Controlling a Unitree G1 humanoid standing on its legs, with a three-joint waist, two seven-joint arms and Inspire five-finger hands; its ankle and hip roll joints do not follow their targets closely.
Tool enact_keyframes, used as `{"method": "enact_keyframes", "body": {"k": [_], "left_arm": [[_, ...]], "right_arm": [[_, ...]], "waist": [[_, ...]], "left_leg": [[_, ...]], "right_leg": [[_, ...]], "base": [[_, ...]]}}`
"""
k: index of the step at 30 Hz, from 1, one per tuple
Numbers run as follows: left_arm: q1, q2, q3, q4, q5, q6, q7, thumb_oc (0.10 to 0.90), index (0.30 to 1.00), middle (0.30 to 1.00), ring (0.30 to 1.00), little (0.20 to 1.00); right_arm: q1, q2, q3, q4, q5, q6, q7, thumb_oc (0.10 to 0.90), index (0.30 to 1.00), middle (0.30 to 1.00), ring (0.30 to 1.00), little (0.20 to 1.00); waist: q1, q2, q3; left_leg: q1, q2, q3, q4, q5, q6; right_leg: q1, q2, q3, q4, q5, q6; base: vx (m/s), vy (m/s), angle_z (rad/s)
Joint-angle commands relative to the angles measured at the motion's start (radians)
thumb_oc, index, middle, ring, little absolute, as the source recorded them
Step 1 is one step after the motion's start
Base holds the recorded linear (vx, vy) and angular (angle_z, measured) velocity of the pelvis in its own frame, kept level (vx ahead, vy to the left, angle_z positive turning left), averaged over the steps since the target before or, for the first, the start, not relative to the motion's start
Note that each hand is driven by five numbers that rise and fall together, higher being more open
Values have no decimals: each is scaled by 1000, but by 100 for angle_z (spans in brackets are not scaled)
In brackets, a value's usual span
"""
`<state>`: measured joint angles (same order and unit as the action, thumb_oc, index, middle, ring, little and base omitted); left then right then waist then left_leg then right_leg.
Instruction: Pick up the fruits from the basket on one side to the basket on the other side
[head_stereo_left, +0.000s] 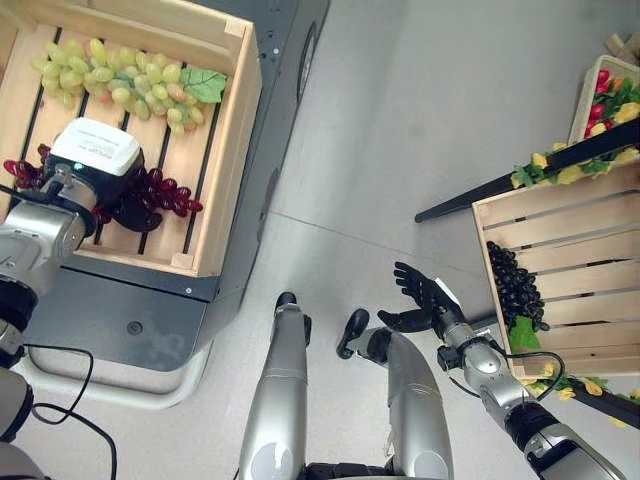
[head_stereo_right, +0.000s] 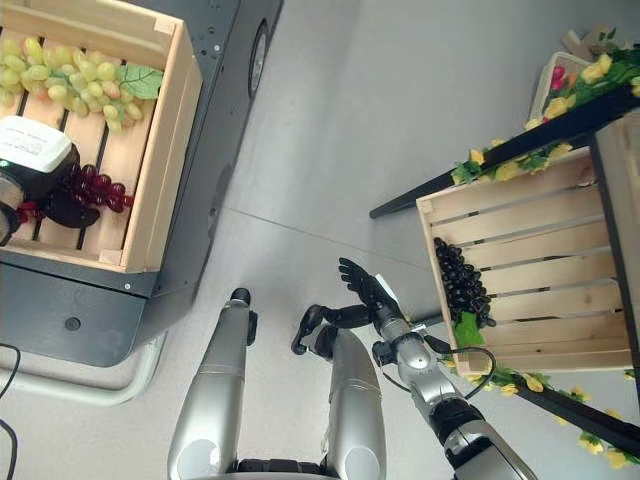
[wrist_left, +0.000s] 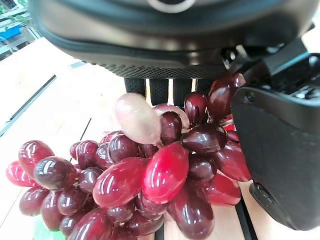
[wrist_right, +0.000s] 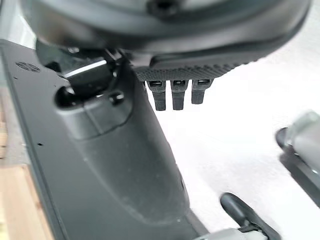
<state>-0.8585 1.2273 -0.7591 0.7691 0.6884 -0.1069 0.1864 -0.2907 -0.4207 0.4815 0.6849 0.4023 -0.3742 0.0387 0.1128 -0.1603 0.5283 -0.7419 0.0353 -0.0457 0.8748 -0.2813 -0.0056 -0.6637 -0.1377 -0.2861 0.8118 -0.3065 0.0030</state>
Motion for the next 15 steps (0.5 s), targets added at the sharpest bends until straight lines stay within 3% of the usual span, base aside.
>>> {"method": "enact_keyframes", "body": {"k": [1,6,10,15], "left_arm": [[22,23,142,17,-87,17,109,400,300,300,300,300],[119,-1,261,71,-187,-13,192,400,300,300,300,300],[226,-49,427,122,-382,-68,253,400,300,300,300,300],[340,-136,633,136,-604,-141,250,400,300,300,300,300]], "right_arm": [[62,-56,-75,-105,49,-83,-13,800,900,900,900,900],[83,-48,-87,-138,61,-67,-16,800,900,900,900,900],[113,-30,-93,-168,40,-53,-26,800,900,900,900,900],[145,2,-89,-241,-15,-65,-128,800,900,900,900,900]], "waist": [[0,40,-8],[-5,54,-8],[-14,69,-50],[-31,91,-117]], "left_leg": [[164,-54,72,-205,37,89],[291,-56,90,-246,31,91],[384,-56,97,-317,44,86],[494,-69,101,-427,68,82]], "right_leg": [[128,-9,-1,-34,115,33],[238,-16,13,-82,119,39],[310,-16,32,-153,138,48],[404,-10,57,-271,162,60]], "base": [[-23,-17,-3],[-12,-10,-10],[12,-8,-20],[22,-17,-16]]}}
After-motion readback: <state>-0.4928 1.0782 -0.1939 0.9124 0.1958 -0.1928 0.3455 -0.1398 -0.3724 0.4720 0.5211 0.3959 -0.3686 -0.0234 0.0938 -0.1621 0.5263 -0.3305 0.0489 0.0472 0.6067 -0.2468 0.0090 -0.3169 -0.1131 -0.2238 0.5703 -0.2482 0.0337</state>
